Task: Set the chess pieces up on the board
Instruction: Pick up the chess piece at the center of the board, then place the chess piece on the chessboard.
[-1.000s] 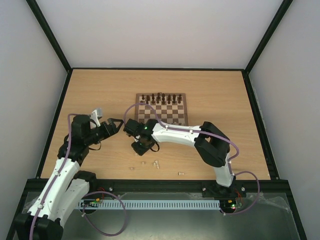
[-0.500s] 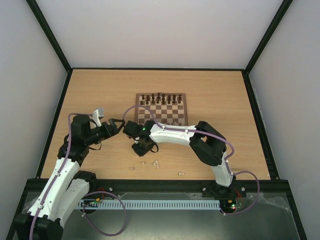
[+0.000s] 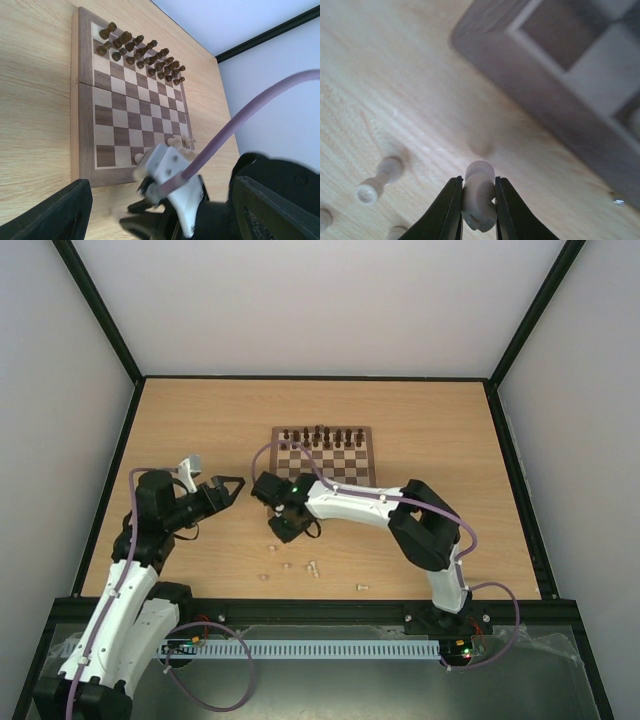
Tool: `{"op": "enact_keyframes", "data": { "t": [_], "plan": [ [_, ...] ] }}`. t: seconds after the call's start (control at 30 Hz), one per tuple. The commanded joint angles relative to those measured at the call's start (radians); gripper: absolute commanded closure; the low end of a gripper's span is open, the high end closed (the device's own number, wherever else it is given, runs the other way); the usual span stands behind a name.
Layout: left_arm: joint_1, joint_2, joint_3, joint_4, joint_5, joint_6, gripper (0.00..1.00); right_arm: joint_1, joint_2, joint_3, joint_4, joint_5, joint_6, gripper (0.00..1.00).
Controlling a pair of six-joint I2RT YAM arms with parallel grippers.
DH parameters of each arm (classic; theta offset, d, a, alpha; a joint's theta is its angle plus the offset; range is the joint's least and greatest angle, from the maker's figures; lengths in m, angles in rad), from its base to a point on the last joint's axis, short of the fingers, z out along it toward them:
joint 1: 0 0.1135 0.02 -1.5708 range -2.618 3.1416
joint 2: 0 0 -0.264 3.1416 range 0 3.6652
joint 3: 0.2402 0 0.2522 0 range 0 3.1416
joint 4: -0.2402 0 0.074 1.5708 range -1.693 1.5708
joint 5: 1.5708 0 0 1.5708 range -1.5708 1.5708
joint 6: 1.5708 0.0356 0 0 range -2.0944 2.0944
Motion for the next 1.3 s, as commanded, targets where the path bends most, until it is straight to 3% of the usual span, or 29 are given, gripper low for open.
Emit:
{"op": "enact_keyframes", "data": {
  "t": [0.0,0.5,1.27],
  "plan": [
    [0.015,-0.017,0.025,-0.013,0.007,0.009,0.2,-0.063,-0.064,0.042,-0.074,0.054,-0.007,0.92],
    [0.018,-0.027,0.033,-0.014,-0.004,0.008,0.2,-0.133,0.071,0.268,-0.178,0.12,-0.054,0.91],
    [0.019,-0.014,0.027,-0.003,0.002,0.012,0.2,-0.144,0.142,0.262,-0.186,0.115,-0.06,0.87]
  ]
}}
